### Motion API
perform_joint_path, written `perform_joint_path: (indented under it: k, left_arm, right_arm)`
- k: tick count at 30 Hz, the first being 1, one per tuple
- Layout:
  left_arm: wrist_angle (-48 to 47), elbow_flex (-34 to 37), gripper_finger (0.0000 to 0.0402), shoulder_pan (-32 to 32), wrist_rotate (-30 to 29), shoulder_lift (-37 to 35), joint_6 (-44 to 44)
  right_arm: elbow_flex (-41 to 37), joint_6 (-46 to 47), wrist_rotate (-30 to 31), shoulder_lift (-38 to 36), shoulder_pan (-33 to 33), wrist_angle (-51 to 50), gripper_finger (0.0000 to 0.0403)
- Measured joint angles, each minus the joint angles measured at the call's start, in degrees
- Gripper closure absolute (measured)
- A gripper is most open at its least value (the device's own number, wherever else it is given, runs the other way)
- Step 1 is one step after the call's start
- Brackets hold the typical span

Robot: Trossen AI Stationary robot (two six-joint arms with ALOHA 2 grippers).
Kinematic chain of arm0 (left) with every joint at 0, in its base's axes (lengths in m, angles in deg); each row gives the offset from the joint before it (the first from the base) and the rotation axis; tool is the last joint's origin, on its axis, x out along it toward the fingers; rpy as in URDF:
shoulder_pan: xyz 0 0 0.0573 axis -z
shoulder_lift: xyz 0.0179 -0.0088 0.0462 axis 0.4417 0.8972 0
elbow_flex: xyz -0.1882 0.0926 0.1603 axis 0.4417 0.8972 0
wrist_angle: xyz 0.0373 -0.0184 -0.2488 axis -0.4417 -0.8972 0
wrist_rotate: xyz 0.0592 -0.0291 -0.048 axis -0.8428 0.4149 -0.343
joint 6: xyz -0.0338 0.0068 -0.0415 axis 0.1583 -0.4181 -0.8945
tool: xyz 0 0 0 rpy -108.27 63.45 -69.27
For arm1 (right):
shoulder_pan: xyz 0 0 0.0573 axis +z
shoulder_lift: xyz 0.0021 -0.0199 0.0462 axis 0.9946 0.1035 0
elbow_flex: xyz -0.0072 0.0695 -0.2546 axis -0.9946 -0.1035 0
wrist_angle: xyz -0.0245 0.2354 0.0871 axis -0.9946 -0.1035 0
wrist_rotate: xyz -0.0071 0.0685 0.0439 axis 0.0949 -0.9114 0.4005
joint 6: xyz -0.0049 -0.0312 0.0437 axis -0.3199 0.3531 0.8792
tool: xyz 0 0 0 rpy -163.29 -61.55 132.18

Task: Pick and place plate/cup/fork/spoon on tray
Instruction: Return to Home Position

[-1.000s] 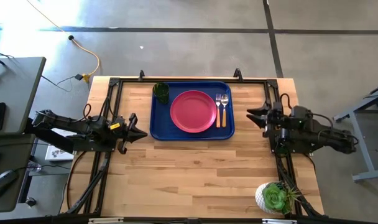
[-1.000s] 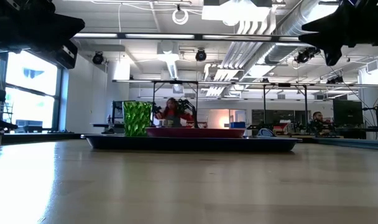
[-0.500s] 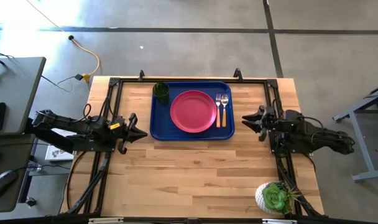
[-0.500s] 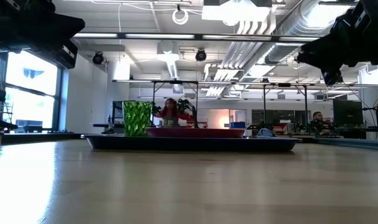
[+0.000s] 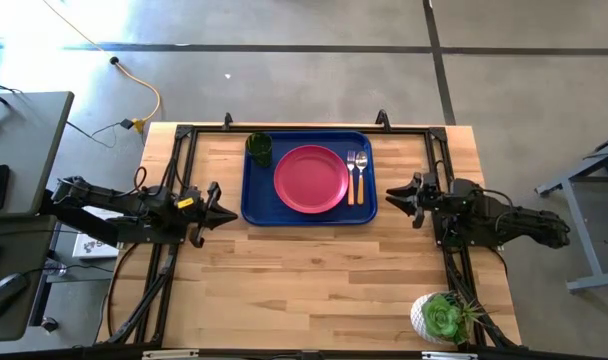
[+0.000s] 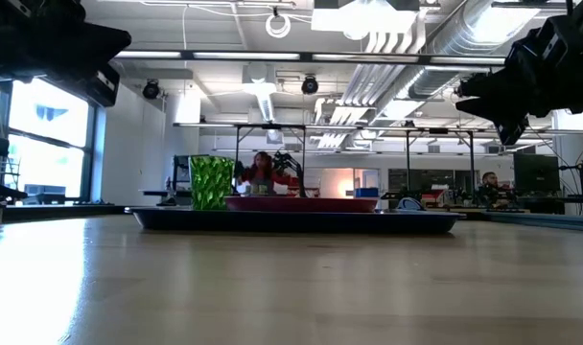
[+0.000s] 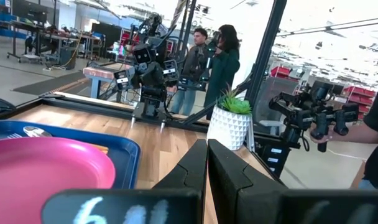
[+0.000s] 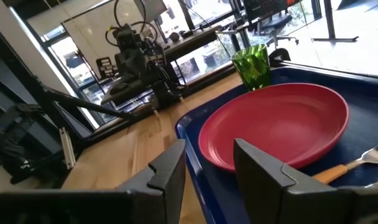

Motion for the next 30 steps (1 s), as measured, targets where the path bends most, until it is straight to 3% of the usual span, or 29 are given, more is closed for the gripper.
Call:
perform_joint_path:
  k: [30]
  left_arm:
    - [-0.9, 0.0, 0.0397, 0.0, 0.0, 0.0, 0.0]
  right_arm:
    - [0.0, 1.3, 0.5, 0.0, 0.0, -0.2, 0.0277]
